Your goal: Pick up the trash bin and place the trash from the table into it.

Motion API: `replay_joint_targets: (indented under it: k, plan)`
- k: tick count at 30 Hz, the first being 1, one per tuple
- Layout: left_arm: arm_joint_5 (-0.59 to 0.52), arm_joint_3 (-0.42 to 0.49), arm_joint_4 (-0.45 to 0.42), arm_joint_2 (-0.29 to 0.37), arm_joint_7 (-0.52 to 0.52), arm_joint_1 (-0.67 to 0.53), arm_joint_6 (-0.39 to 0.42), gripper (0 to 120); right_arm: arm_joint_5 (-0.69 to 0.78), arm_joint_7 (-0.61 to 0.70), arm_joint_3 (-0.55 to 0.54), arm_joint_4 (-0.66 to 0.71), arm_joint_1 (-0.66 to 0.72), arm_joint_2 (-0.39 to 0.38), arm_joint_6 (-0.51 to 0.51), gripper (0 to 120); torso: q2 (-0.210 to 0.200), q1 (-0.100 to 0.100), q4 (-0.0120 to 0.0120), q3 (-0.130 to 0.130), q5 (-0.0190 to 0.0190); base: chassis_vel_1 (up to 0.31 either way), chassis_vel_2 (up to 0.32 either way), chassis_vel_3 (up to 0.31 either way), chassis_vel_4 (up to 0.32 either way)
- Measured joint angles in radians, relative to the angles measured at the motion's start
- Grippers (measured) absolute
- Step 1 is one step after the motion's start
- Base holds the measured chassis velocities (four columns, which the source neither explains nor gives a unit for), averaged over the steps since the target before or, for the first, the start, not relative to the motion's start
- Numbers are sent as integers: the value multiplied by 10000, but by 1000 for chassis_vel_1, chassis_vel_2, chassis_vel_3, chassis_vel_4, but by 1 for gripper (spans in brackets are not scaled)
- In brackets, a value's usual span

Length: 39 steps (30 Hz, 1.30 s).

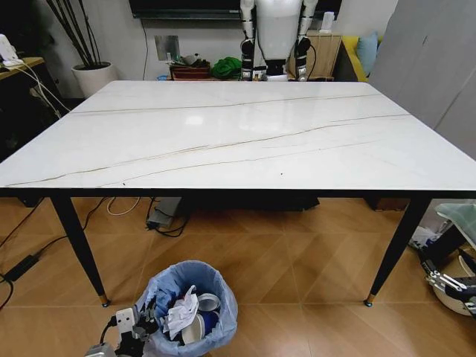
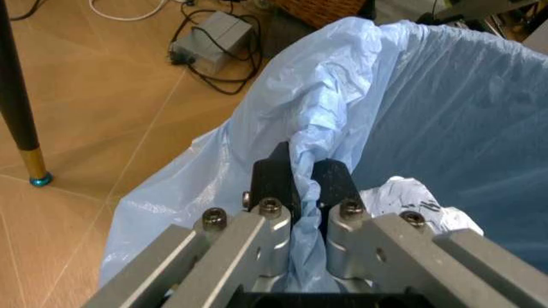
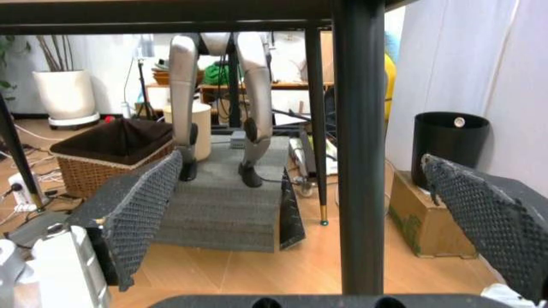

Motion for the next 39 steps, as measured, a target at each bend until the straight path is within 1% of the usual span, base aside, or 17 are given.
replay_joint_targets:
  k: [2,6,14,18,21,34,39]
  plan:
    - [-1,0,35,-13,-1,-7,0,0,0,0,0,0,0,0,0,100,-141,-55,0,-86,-1,0,0,0,0]
    - [-9,0,36,-16,-9,-22,0,0,0,0,0,0,0,0,0,100,-244,-96,0,-150,0,0,0,0,0]
    - [-142,12,161,-43,-52,-118,12,0,0,0,0,0,0,0,0,100,-619,-242,0,-375,0,0,0,0,0]
    - [-188,15,183,-52,-59,-149,19,0,0,0,0,0,0,0,0,100,-718,-281,0,-436,-1,0,0,0,0]
    - [-289,4,224,-59,-88,-221,39,0,0,0,0,0,0,0,0,100,-988,-371,-1,-615,-1,0,0,0,0]
    - [-306,11,257,-124,-102,-238,58,0,0,0,0,0,0,0,0,100,-1445,-526,0,-920,0,0,0,0,0]
    - [-302,30,286,-189,-110,-252,68,0,-1,0,0,0,0,0,0,100,-1712,-607,0,-1104,-1,0,0,0,0]
